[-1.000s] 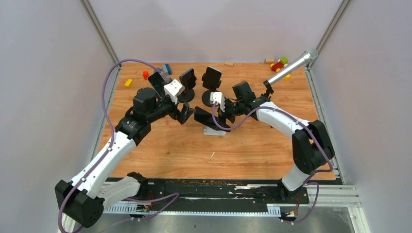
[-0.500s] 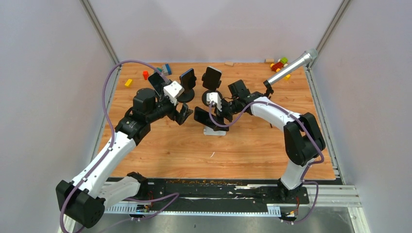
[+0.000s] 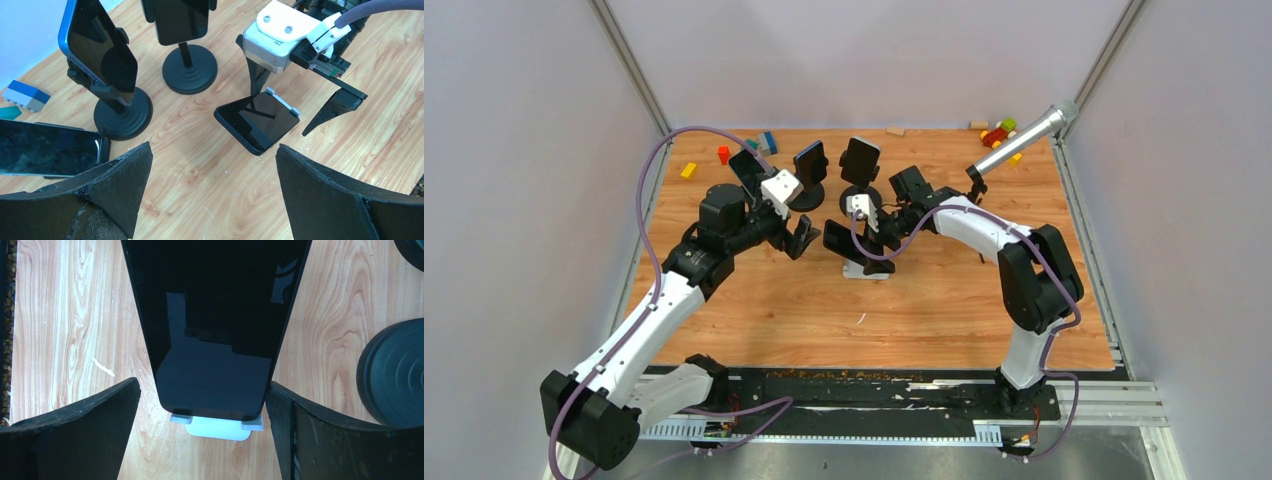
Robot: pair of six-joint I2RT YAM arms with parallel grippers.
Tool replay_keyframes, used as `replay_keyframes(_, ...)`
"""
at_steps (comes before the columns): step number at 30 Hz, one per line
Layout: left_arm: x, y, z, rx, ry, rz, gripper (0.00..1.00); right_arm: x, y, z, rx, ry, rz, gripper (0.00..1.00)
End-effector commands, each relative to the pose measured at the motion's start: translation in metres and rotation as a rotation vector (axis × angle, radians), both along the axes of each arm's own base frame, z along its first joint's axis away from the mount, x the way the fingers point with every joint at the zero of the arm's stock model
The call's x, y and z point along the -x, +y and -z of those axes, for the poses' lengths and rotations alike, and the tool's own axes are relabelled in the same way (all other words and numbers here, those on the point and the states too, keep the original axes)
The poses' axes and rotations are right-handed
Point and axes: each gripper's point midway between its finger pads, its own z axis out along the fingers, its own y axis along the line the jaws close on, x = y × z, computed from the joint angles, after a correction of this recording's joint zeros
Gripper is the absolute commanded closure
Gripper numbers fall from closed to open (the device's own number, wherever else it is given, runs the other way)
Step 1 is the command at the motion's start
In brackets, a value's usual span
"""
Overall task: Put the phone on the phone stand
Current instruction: Adjust the phone stand with the phone at the center of the board.
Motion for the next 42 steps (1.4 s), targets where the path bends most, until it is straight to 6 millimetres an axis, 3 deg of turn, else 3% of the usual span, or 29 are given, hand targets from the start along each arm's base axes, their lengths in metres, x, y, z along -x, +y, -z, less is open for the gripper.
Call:
replay_keyframes(1, -0.002, 0.002, -0.009, 0.004, -0.045, 0.001, 0.00, 0.000, 0.014, -0.014, -0.064, -0.013, -0.054, 0.04)
replay_keyframes(42, -0.008, -0.006, 0.009, 0.041, 0.011, -0.003, 0.00, 0.033, -0.013, 0.000, 0.005, 0.090, 0.035, 0.04)
